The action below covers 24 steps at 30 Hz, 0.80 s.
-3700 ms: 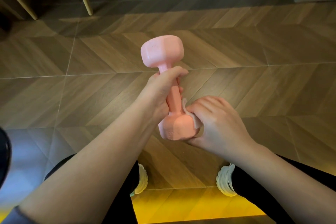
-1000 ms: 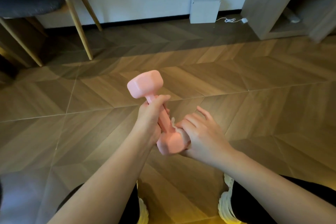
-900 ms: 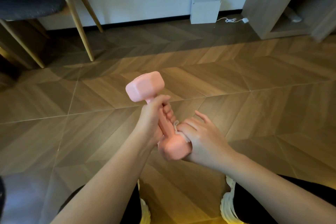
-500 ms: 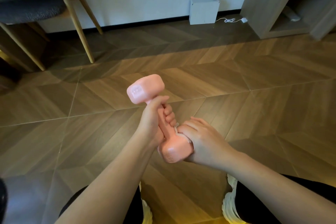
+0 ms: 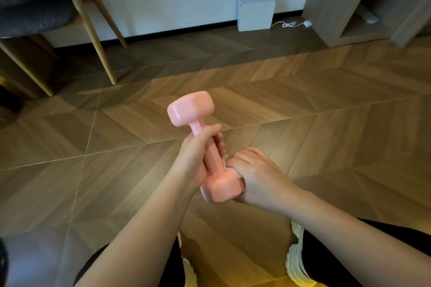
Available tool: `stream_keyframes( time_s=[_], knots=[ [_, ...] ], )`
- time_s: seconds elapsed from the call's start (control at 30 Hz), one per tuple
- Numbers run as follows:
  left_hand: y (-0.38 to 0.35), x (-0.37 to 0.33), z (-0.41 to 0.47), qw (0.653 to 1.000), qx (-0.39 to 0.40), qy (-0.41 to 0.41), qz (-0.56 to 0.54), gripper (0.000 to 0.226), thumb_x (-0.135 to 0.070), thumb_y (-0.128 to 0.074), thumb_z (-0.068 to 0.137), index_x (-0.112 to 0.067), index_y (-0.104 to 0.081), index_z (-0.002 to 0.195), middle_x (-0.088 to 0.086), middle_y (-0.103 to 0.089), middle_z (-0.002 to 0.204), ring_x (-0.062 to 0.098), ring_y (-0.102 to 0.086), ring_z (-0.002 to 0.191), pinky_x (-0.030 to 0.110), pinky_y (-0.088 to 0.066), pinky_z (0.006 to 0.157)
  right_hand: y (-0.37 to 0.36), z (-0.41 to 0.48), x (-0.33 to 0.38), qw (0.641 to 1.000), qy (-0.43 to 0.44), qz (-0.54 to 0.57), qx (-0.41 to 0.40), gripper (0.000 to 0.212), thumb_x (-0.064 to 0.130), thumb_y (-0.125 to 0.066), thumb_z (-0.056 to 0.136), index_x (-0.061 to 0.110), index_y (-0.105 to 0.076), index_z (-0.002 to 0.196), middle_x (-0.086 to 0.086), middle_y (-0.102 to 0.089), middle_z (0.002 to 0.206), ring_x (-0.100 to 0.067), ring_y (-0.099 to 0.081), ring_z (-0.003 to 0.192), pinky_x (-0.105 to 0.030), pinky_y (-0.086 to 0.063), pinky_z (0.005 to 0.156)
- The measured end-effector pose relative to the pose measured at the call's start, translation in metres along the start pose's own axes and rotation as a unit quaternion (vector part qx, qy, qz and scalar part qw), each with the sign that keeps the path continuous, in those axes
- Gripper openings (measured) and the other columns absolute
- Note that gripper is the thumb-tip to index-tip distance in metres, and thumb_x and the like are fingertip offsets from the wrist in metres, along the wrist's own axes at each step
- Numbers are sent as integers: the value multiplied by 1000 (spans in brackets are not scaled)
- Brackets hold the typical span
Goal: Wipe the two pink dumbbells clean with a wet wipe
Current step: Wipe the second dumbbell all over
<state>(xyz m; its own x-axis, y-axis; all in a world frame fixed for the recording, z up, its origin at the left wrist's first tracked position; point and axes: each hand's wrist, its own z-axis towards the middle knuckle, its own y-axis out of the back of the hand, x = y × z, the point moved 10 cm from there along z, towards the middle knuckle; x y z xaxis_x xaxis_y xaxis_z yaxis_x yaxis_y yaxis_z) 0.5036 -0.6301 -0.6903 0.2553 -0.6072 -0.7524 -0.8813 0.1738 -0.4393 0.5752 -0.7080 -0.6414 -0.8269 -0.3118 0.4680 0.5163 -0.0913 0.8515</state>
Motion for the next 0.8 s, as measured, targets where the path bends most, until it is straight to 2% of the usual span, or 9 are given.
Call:
stream_keyframes(
  time_s=[0.07,0.13,0.23,0.33,0.5,0.57,0.63,0.7,0.8],
  knots=[
    [5,4,1,1000,-28,9,5,25,-23,-75,71,-15,-52,72,1,-46,63,16,-48,61,28,-44,53,-1,-1,-1,1000,-5,-7,10,37,23,-84,61,15,-68,94,0,-64,88,-18,-58,89,-40,-47,96],
    [4,9,0,999,-35,22,-21,27,-20,-73,79,-17,-48,68,-2,-42,57,13,-42,51,24,-40,45,-5,-4,0,1000,1,-2,21,40,24,-85,61,15,-67,95,1,-63,91,-17,-58,90,-32,-43,96],
    [-14,4,-5,998,35,20,-58,29,-22,-66,80,-19,-45,60,-3,-34,49,12,-32,41,23,-32,38,-5,-3,2,999,12,23,27,42,22,-87,58,13,-65,94,0,-63,92,-15,-53,90,-19,-31,86],
    [-15,-1,-6,998,34,13,-44,32,-26,-68,77,-21,-46,54,-3,-33,49,11,-31,40,23,-32,39,-9,2,3,996,0,63,62,38,21,-84,64,13,-63,94,0,-62,94,-15,-54,91,-23,-39,78],
    [10,7,-2,998,-41,35,45,28,-28,-66,87,-21,-45,69,-4,-38,53,11,-33,42,24,-30,46,-24,-11,-22,972,-92,139,164,25,14,-69,85,24,-69,108,19,-62,87,9,-55,79,-8,-38,69],
    [17,4,-3,992,-52,30,109,27,-28,-66,88,-20,-47,70,-4,-43,52,10,-36,41,22,-32,42,-17,-16,-40,964,-148,170,143,21,11,-65,89,24,-75,101,18,-65,75,8,-57,70,-9,-39,62],
    [19,4,-5,987,-47,32,150,25,-28,-67,87,-18,-50,72,-3,-46,54,11,-38,41,21,-33,40,-8,-19,-59,953,-206,199,99,19,12,-63,92,25,-76,90,9,-70,76,0,-59,71,-16,-41,59],
    [19,8,-8,985,-32,43,164,21,-29,-68,87,-17,-53,81,-2,-48,57,12,-38,42,21,-32,41,-2,-26,-81,922,-285,257,56,25,12,-61,94,30,-74,82,7,-73,82,-2,-60,71,-21,-44,67],
    [14,14,-14,981,4,45,189,32,-36,-69,85,-11,-57,101,-2,-51,62,12,-39,45,22,-33,42,3,-35,-105,827,-388,405,-40,30,10,-57,96,26,-73,77,6,-72,78,-6,-62,75,-20,-47,69]
  ],
)
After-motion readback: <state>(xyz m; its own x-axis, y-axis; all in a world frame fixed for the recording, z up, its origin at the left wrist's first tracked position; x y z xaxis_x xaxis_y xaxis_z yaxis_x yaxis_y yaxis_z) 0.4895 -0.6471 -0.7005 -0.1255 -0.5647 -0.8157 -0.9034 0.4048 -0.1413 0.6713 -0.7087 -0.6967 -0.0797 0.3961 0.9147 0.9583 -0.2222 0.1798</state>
